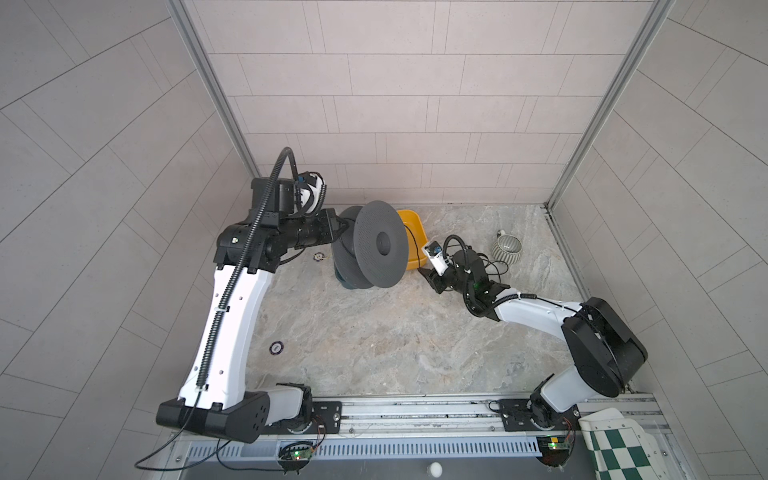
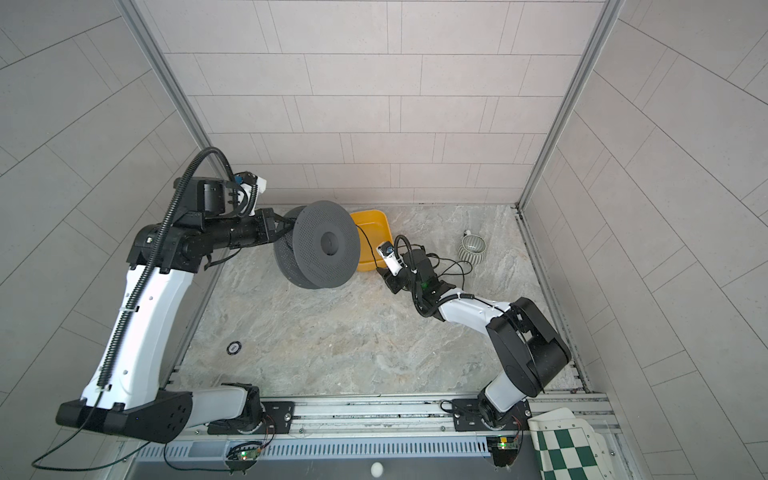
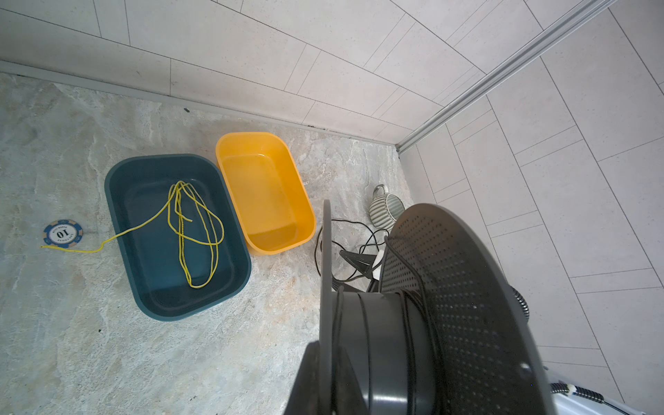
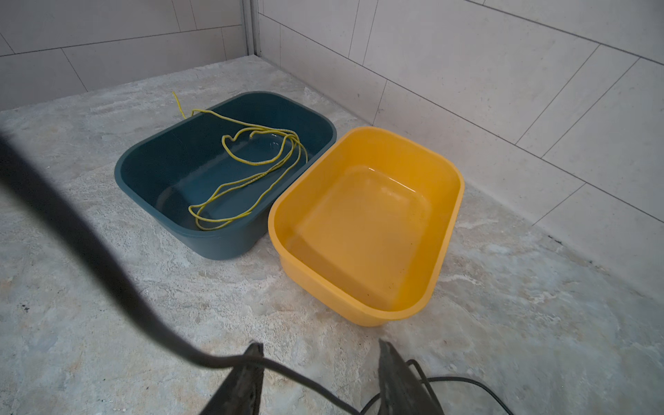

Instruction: Wrap the cables

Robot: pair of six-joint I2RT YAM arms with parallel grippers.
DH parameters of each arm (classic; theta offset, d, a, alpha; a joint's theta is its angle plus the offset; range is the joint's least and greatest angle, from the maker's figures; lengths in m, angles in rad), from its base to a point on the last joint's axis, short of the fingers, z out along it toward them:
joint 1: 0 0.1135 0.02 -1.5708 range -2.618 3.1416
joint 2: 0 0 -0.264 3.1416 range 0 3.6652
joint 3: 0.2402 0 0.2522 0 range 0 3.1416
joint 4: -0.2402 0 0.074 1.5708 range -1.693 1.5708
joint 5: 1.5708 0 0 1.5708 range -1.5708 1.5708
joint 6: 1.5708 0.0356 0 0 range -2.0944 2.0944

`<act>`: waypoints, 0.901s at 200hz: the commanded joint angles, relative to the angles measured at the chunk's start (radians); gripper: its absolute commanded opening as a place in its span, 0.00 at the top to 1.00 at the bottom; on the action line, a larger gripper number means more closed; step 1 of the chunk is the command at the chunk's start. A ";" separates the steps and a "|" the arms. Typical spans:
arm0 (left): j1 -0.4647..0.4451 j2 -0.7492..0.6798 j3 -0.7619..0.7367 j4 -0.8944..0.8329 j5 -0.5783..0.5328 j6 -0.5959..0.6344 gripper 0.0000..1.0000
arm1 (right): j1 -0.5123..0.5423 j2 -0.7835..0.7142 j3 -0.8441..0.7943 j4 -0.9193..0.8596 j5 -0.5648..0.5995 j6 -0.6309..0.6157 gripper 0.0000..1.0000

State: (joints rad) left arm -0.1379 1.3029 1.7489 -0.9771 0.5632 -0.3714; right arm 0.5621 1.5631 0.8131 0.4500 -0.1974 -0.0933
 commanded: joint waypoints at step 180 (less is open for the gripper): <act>-0.001 -0.012 0.023 0.144 0.028 -0.139 1.00 | 0.003 -0.004 0.041 -0.184 0.029 0.120 1.00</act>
State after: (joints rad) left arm -0.1379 1.3033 1.7493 -0.9497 0.5709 -0.4488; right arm 0.5621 1.6081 0.8585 0.3820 -0.2142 -0.0074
